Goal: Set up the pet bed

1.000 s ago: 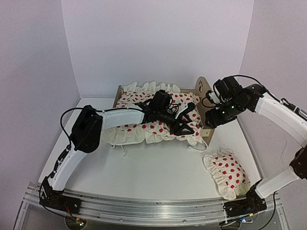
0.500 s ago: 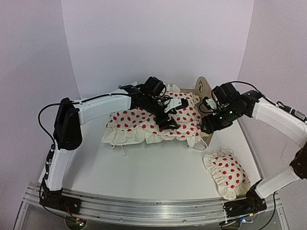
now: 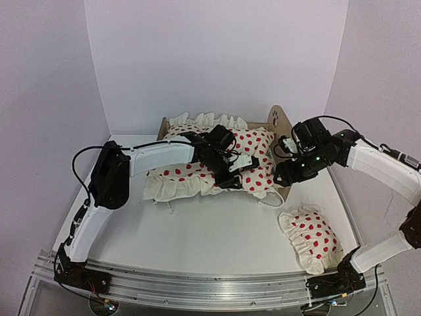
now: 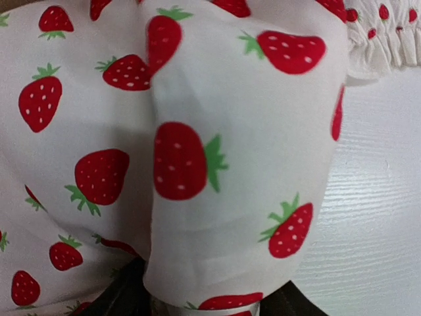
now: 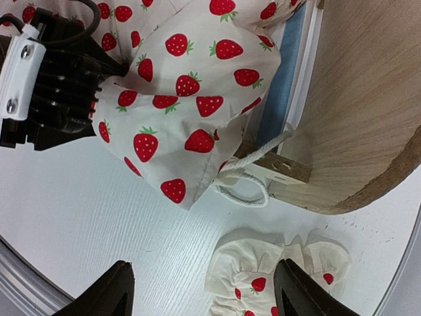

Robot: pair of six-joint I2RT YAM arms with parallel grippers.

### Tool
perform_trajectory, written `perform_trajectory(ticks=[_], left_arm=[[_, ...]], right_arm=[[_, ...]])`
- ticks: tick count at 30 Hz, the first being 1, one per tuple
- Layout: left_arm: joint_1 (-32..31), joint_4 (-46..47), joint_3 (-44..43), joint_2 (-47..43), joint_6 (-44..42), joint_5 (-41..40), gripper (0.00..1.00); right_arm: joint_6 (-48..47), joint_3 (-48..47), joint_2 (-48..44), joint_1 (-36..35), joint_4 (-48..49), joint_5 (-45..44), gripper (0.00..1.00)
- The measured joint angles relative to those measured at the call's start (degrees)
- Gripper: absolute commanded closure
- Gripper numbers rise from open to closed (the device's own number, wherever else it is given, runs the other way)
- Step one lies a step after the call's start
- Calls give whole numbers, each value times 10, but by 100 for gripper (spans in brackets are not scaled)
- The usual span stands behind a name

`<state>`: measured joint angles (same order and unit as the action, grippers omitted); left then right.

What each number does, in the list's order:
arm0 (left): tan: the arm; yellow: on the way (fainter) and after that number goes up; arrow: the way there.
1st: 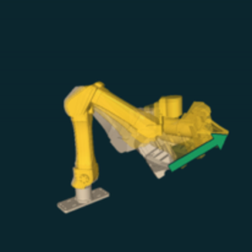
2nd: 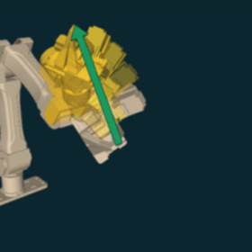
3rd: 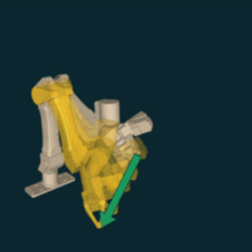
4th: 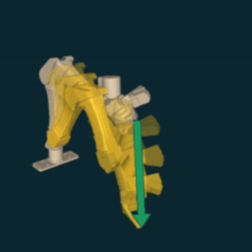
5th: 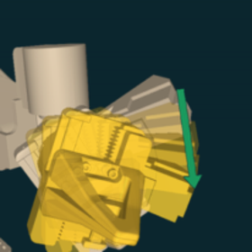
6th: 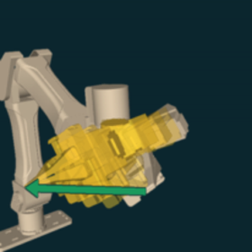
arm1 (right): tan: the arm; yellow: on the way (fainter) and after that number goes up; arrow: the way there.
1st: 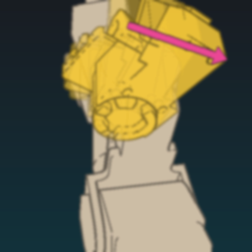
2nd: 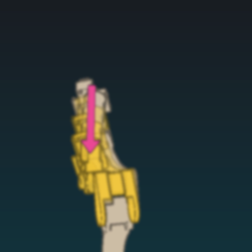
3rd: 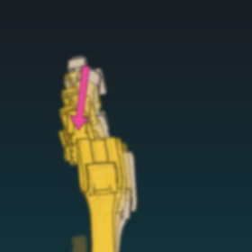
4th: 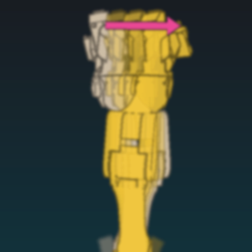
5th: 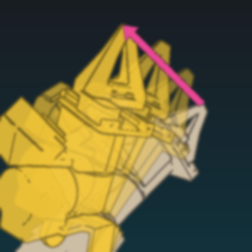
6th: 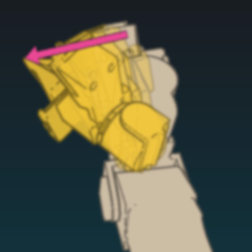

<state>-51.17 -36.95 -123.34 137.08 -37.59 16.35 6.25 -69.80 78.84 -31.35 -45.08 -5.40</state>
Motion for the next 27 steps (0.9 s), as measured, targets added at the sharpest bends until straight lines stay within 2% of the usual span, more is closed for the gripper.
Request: perform_trajectory(ticks=[3, 4, 10, 16, 21, 27], left_arm=[[-1, -8, -1, 1, 5, 13, 96], [-2, -10, -1, 1, 4, 16, 99], [-2, -35, -22, 7, 15, 34, 100], [-2, -83, -60, 14, 41, 45, 100], [-2, -99, -75, 13, 76, 64, 100], [-2, -110, -86, 6, 99, 73, 100]], right_arm=[[12, 18, -5, 0, 7, 6, 27], [16, 23, -5, 0, 8, 8, 27], [43, 55, -33, 5, 10, 20, 33], [78, 83, -90, 45, 20, 61, 54], [97, 134, -98, 60, 74, 99, 62], [104, 189, -98, 86, 178, 133, 65]])
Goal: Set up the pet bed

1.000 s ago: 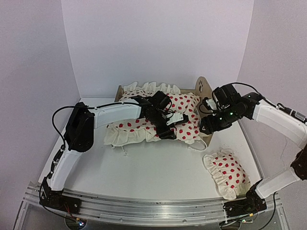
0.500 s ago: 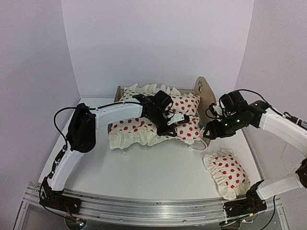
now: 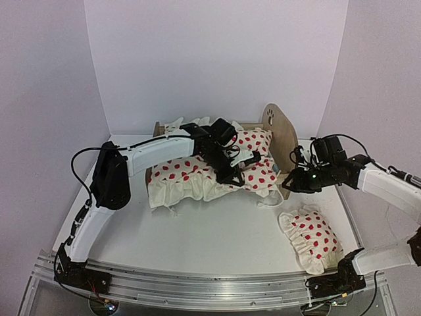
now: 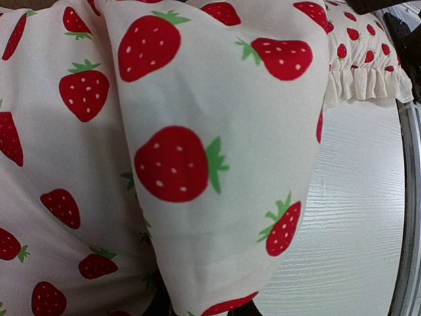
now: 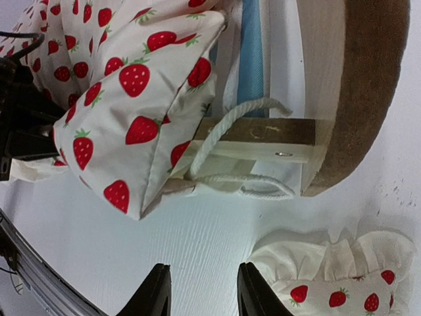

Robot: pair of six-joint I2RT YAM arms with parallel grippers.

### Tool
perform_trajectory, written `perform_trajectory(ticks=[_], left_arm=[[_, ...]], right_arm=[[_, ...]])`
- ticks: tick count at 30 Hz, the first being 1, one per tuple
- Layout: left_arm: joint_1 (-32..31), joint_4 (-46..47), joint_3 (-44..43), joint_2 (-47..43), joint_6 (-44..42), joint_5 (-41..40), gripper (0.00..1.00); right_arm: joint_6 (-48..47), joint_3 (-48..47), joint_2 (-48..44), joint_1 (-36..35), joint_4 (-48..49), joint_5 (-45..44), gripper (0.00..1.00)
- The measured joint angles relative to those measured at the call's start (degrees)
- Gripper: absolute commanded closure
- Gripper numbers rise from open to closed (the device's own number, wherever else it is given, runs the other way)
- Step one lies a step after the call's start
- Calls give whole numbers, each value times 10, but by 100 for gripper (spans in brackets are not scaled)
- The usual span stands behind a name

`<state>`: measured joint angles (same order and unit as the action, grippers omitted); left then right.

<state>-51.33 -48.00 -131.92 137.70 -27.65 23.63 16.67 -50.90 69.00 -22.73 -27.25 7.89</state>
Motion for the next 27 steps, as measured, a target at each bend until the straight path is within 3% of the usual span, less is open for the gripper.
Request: perform_trajectory(ticks=[14, 22, 27], left_arm=[[15, -43, -72, -28, 79, 31, 100], [27, -59, -86, -45, 125, 49, 100], [29, -61, -86, -48, 132, 54, 100]], right_arm=[[15, 37, -29, 15, 115, -6, 65], [55, 221, -29, 7, 359, -74, 62], [41, 264, 57, -40, 556, -152, 53]])
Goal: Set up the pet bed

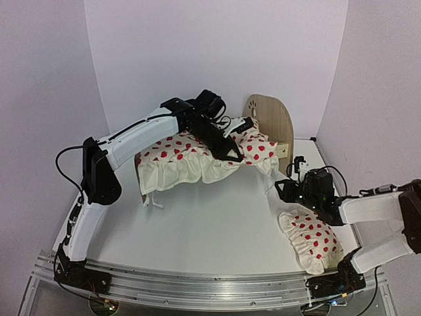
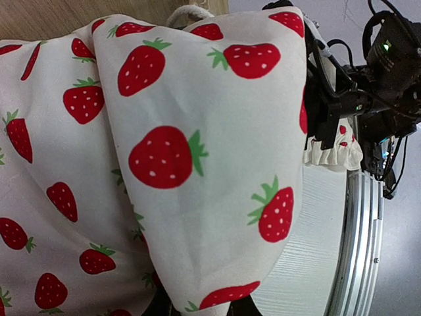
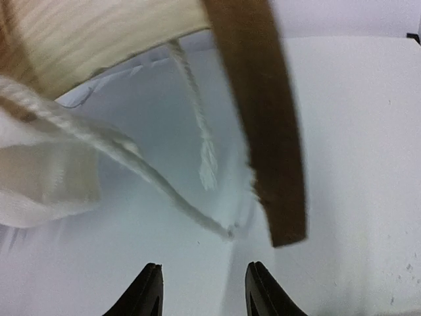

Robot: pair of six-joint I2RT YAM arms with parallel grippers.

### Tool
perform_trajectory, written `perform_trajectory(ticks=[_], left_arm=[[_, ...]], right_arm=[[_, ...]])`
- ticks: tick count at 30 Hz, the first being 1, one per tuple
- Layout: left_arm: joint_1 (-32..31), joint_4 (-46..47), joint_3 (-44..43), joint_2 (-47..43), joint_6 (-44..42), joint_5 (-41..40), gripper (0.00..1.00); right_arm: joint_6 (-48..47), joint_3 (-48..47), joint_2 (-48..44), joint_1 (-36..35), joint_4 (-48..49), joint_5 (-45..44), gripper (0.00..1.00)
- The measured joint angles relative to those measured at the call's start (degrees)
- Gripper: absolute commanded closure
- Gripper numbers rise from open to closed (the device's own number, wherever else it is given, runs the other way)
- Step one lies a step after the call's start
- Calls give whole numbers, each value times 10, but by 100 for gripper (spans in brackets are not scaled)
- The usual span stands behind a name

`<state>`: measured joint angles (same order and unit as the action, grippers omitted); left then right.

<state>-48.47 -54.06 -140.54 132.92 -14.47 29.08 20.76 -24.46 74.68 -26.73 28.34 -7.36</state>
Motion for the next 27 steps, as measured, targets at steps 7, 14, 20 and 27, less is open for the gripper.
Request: perform_trajectory(ticks=[7, 14, 20, 27], left_arm=[[0, 8, 8, -4, 1, 2, 100], [2, 12, 11, -8, 5, 8, 100], [7, 16, 12, -9, 11, 7, 100], [10, 20, 12, -9, 15, 5, 100]], right_arm=[[-14, -2, 131, -38, 216, -93, 52], [-14, -36, 247, -39, 317, -165, 51], [-16, -63, 312, -39, 395, -189, 48], [18, -101, 373, -56, 455, -233, 45]])
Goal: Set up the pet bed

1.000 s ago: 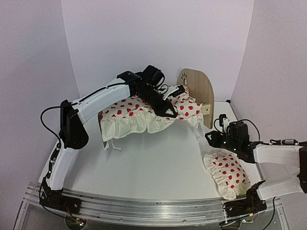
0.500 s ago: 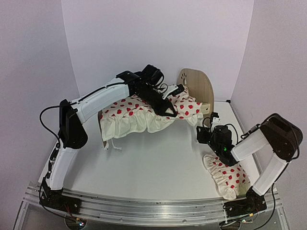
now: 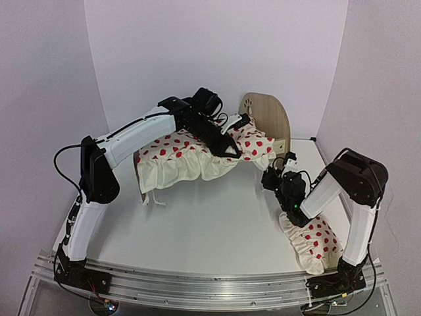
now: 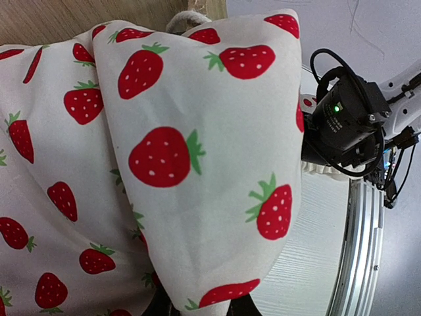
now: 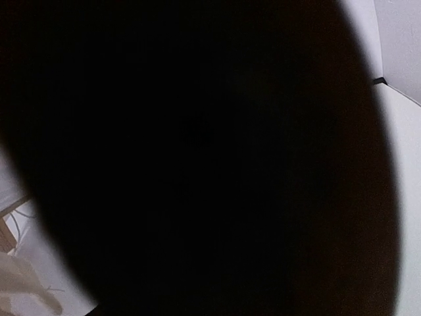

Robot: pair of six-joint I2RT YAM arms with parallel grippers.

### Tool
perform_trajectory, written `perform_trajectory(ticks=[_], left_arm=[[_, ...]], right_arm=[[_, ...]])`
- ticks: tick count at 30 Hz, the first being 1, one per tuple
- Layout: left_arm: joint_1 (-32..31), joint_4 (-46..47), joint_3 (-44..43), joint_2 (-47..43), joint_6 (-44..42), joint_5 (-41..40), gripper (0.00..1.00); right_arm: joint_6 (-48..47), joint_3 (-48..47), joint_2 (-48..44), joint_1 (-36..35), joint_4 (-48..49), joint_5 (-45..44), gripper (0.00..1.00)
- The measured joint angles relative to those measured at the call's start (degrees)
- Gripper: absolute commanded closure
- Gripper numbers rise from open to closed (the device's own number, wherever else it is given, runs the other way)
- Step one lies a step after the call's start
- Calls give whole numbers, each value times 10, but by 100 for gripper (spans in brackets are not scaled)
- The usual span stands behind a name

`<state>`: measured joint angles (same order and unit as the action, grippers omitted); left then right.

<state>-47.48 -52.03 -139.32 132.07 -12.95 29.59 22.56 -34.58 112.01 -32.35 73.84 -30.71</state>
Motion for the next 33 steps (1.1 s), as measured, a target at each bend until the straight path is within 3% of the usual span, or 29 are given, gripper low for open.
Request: perform_trajectory(ticks=[9, 14, 25, 26, 28, 33], left_arm=[[-2, 0, 0, 0, 0, 2, 100], [-2, 0, 0, 0, 2, 3, 100], [-1, 22, 0, -2, 20, 13, 100], [0, 25, 0, -2, 23, 16, 100], [1, 31, 0, -3, 28, 17, 100], [7, 41, 1, -3, 38, 17, 100]], right_arm=[[2, 59, -49, -97, 7, -103, 39], [-40, 54, -47, -87, 13, -142, 37], [-91, -30, 22, -33, 11, -134, 37], [-92, -41, 32, -29, 11, -134, 39], [-96, -54, 43, -26, 16, -139, 51], [-110, -84, 64, -18, 14, -145, 97]])
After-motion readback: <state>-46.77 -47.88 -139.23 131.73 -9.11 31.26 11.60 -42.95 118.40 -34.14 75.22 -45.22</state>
